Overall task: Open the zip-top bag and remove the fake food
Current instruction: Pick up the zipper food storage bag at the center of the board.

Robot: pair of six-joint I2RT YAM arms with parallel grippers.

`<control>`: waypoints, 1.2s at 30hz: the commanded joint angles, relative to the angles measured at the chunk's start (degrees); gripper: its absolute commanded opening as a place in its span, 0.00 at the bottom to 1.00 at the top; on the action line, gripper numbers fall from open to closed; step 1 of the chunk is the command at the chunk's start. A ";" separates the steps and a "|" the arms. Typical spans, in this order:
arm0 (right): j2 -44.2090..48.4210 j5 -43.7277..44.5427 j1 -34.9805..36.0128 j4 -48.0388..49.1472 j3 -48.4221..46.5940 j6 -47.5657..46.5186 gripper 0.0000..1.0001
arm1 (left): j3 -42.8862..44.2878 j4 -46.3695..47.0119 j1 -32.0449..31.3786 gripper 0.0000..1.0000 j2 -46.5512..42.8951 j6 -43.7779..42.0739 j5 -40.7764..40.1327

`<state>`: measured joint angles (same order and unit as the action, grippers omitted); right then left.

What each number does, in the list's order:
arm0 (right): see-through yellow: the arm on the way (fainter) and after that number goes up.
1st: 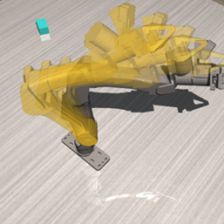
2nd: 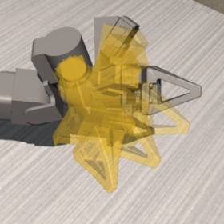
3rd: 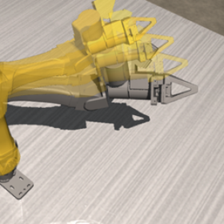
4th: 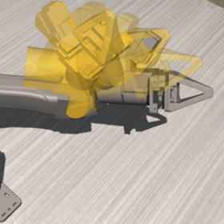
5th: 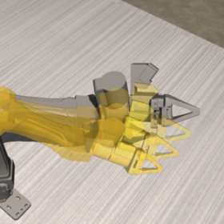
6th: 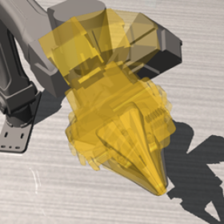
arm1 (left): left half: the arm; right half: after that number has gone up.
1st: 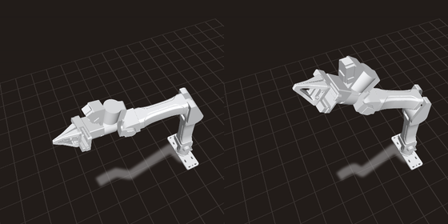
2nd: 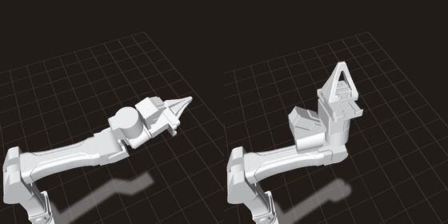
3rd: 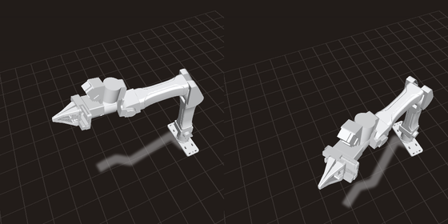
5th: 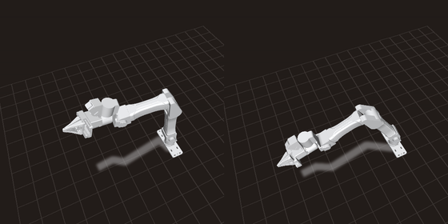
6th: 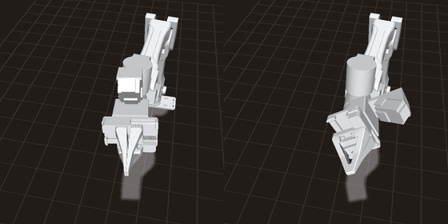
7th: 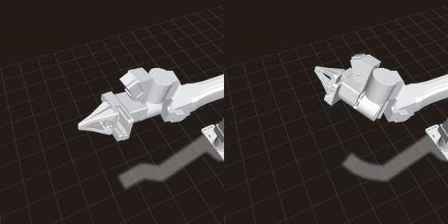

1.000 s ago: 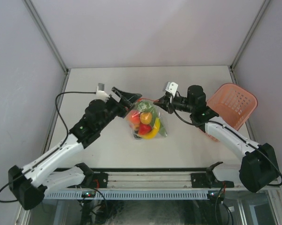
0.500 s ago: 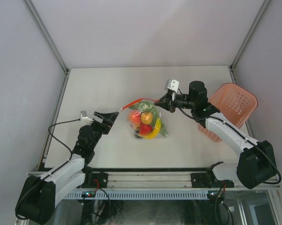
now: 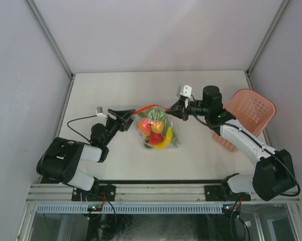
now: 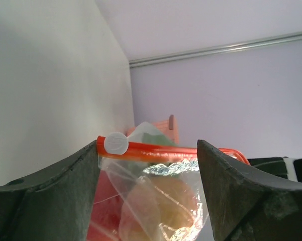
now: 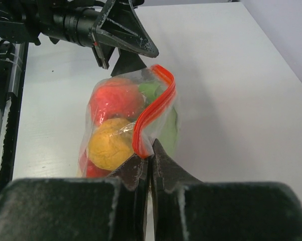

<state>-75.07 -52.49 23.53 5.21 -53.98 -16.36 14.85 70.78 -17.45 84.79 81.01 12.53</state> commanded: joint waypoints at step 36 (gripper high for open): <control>-2.04 5.82 -4.21 -2.29 -2.48 0.91 0.00 | -3.52 8.82 1.24 0.93 -8.13 -14.67 12.66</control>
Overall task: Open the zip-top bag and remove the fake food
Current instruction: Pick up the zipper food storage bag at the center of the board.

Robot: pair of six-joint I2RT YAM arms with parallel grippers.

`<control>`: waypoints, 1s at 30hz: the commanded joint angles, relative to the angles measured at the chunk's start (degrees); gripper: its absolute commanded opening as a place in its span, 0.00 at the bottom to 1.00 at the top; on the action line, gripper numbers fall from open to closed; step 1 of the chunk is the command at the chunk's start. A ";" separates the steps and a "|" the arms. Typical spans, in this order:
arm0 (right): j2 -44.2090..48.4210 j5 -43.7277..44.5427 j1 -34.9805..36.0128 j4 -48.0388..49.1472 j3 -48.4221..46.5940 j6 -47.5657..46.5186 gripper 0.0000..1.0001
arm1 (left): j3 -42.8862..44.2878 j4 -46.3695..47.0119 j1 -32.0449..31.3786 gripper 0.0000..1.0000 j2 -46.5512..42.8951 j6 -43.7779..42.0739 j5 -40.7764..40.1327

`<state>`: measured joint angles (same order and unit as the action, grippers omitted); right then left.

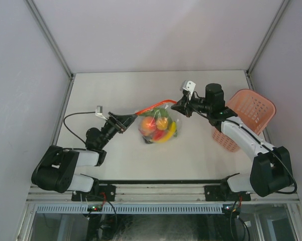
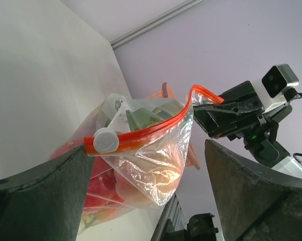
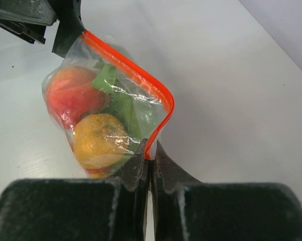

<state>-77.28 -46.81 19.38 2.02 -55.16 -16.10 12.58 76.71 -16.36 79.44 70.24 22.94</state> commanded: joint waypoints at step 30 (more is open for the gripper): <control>0.19 4.11 1.15 -0.23 0.31 -0.67 0.00 | -0.78 -15.29 -5.56 0.64 -11.44 -13.31 -4.13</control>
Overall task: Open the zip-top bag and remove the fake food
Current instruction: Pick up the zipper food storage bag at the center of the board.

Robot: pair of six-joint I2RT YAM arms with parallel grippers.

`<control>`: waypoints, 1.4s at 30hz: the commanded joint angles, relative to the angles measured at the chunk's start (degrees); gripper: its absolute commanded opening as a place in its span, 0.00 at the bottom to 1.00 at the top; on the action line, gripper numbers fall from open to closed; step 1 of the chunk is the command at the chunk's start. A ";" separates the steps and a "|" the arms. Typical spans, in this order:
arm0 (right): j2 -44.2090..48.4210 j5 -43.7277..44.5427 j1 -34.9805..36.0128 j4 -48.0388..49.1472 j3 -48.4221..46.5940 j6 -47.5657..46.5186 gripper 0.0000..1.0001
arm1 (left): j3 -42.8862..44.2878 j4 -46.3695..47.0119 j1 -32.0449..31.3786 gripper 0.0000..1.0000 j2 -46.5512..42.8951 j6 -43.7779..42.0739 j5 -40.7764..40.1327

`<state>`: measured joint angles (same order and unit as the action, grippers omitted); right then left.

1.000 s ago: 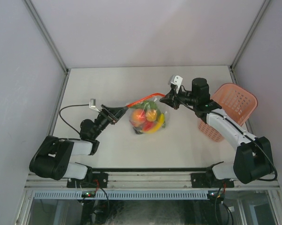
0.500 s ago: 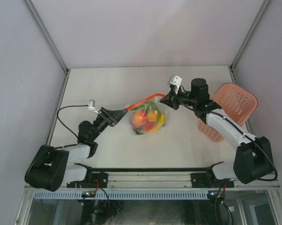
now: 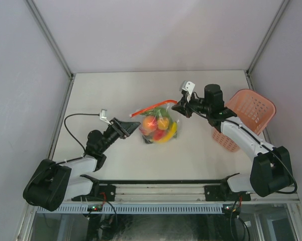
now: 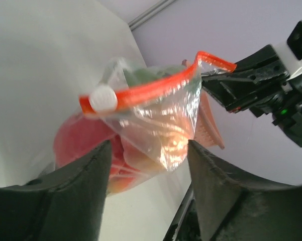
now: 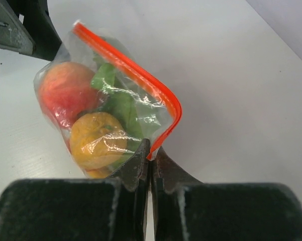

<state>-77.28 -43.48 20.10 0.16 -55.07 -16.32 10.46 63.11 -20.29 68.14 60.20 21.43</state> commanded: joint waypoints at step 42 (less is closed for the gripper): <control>4.06 -6.27 4.54 -6.32 1.47 -13.39 0.00 | 15.26 0.92 -3.42 0.38 18.81 12.46 -7.41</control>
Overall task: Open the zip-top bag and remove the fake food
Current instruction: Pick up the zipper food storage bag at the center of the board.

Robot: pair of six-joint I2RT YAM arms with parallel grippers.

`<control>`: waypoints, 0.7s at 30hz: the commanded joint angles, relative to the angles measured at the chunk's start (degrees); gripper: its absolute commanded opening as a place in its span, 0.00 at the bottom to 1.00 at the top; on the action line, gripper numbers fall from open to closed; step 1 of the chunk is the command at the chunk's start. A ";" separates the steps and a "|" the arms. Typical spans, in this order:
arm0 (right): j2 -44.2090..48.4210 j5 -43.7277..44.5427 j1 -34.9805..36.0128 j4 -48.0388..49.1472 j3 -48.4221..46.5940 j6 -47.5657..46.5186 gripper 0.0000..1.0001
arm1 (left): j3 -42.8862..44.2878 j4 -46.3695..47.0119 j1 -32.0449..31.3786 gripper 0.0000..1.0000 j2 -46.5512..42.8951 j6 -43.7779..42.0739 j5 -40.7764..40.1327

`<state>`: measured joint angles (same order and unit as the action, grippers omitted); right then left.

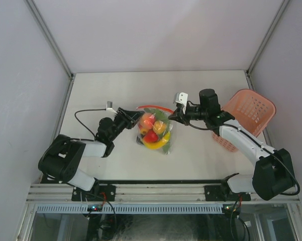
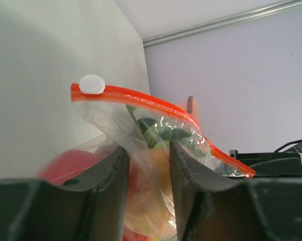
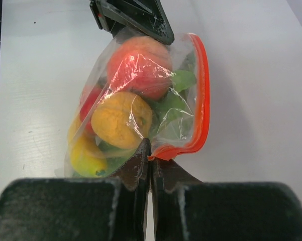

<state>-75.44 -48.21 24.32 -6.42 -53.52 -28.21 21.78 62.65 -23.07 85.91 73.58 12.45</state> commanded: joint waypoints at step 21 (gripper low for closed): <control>2.85 -24.68 -9.20 -21.24 -20.55 6.09 0.84 | 9.20 -19.40 -13.15 0.00 -19.70 -51.74 -3.44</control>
<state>-73.67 -64.93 14.02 -25.69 -69.08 -28.23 27.55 44.31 -34.61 69.63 35.46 10.04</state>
